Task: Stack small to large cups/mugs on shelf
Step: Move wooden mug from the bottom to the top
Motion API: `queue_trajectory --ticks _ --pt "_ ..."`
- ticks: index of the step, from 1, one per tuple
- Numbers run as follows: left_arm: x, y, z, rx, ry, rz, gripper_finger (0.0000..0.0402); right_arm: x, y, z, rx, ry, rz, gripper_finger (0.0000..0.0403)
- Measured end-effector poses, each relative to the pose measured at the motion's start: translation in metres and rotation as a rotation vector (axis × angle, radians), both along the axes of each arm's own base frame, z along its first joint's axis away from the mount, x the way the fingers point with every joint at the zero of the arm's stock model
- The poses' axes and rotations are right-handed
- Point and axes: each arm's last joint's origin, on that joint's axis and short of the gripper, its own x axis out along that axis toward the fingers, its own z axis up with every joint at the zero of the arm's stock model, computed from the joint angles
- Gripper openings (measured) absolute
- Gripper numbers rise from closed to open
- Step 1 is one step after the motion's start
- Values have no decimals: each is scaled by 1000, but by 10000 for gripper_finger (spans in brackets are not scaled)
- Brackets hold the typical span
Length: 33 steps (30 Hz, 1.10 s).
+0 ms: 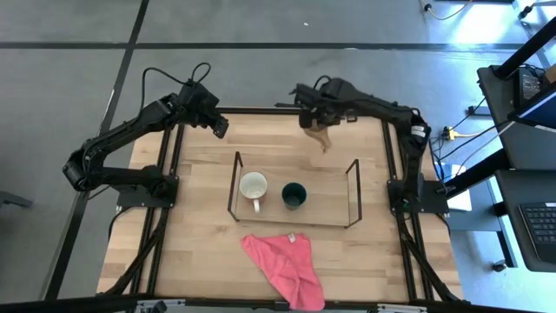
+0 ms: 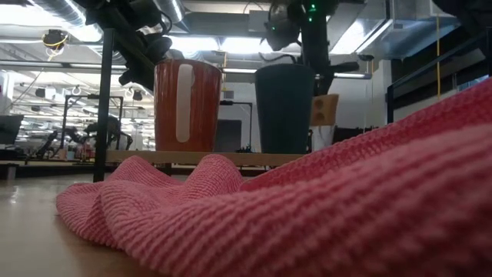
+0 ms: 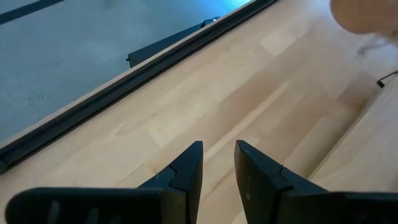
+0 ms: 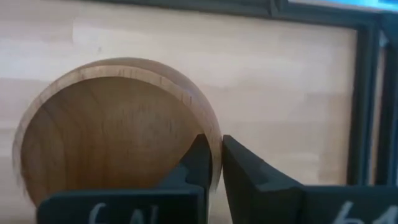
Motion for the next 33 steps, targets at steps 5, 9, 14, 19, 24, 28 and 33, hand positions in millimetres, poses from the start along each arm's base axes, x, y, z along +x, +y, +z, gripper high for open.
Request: queue_trajectory --ticks 5,9,14,19,24,28,33 --pt "0 0 0 -1 1 -1 86 -15 -29 -3 40 -8 -5 30" --pt "0 0 0 1 3 -1 86 -29 -41 -26 132 43 -12 31" --pt "-1 0 0 14 18 18 86 -32 -39 -59 206 45 -1 31" --pt "-1 0 0 13 19 18 86 -34 -35 -79 247 35 -16 31" --pt "-1 0 0 13 19 18 86 -40 -31 -100 281 45 -45 31" --pt "-1 0 0 14 18 18 86 -37 -30 -112 274 -1 -46 32" --pt "0 1 1 26 7 19 86 -35 -31 -112 245 -17 -37 32"
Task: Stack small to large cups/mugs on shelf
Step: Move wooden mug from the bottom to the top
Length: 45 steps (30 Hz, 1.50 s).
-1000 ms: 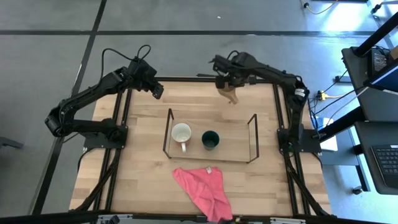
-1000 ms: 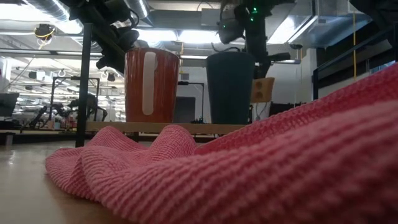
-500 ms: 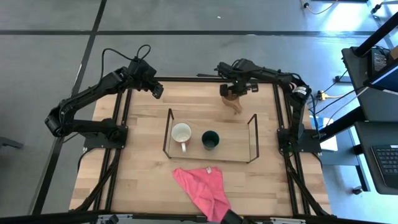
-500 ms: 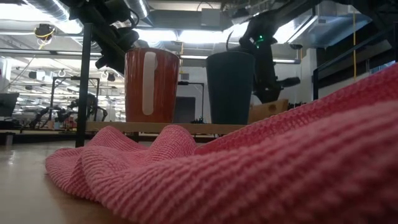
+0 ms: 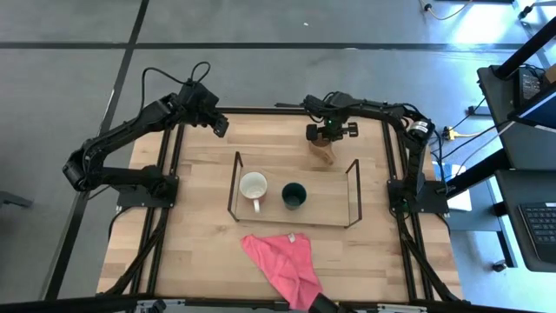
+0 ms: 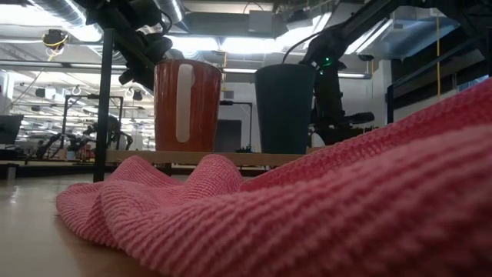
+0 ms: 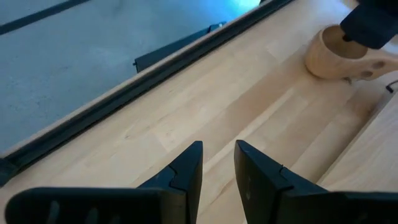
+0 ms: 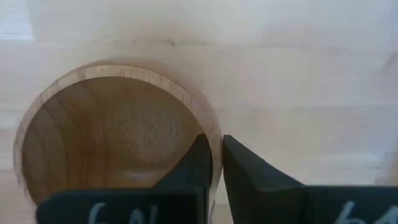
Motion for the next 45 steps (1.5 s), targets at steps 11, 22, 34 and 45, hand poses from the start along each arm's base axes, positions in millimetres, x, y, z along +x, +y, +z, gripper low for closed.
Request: queue_trajectory --ticks 11,22,34,45 --pt "6 4 8 61 -99 -22 86 -7 -5 4 -46 87 14 90" --pt "21 1 21 140 -243 -131 86 -11 -1 16 -83 91 35 153" --pt "63 20 -1 91 -329 -288 86 -37 21 119 -426 -256 7 156" --pt "156 51 -20 -8 -325 -500 86 -85 67 163 -439 -253 -85 154"
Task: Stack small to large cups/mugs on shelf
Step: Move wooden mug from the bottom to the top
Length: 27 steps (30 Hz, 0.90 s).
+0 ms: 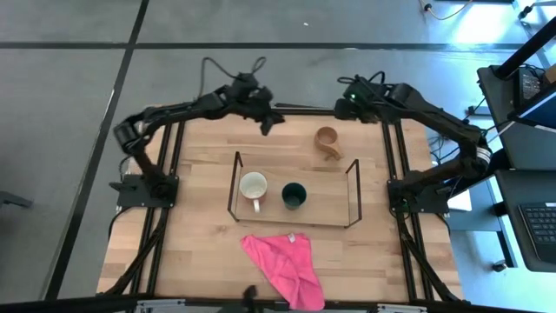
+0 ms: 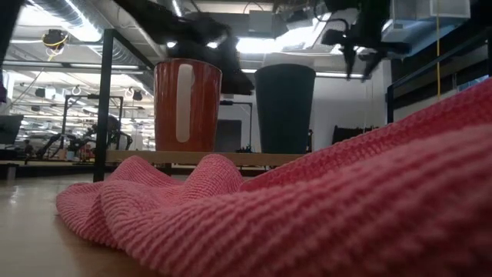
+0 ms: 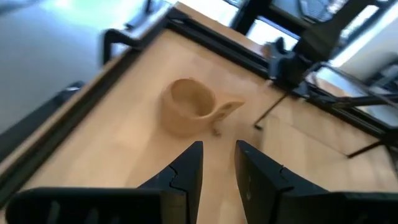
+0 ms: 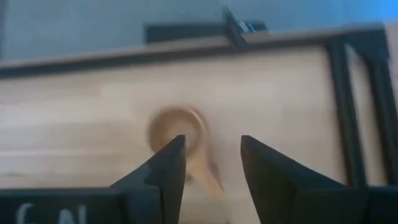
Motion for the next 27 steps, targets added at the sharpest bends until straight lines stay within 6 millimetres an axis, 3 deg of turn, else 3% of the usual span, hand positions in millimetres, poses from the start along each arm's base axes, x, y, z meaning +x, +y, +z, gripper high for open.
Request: queue_trajectory --ticks 7,13,20,27 --pt "61 11 -22 -88 66 -95 86 -1 6 -24 140 51 15 92" --pt "88 22 -51 -217 162 -156 86 0 10 -50 262 62 43 9" --pt "100 29 -66 -216 163 -145 86 -3 13 -63 294 99 68 10" --pt "112 32 -86 -320 135 -46 86 -7 4 -81 297 130 169 8"
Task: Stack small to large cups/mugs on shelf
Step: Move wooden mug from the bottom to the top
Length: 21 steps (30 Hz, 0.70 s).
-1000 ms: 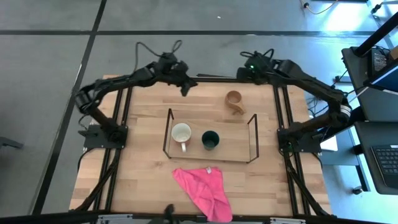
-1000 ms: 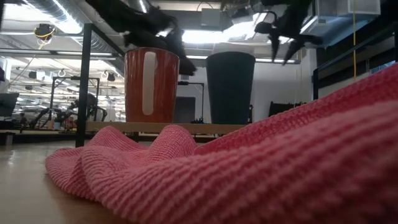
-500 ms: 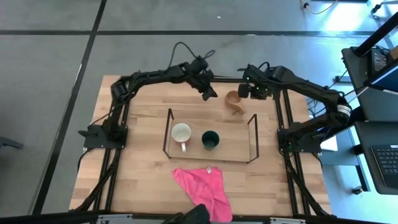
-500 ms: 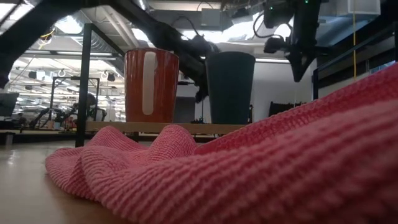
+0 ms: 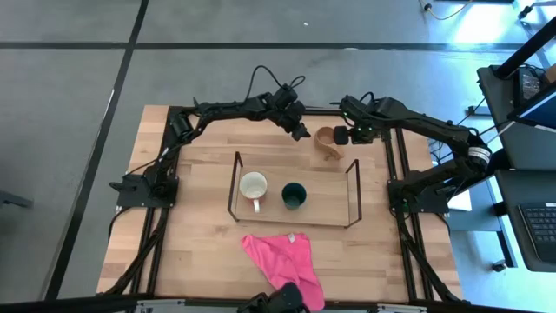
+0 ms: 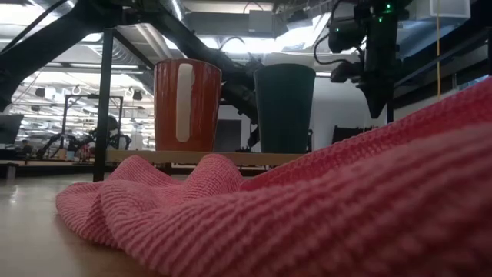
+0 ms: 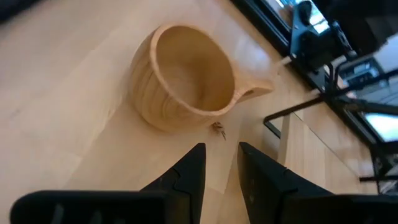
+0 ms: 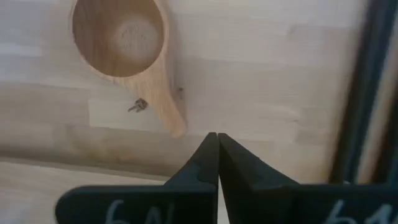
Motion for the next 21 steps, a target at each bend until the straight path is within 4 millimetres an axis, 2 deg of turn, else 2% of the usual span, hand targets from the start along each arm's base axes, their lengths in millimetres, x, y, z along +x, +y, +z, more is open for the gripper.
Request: queue_trajectory --ticks 7,15,21 --pt "7 -4 -10 -34 20 56 86 0 -8 -28 26 -70 90 4" --pt "8 -6 -10 -35 32 89 86 -8 -12 -63 67 -127 98 4" --pt "8 -6 -10 -38 33 92 86 -9 -11 -79 77 -188 105 4"
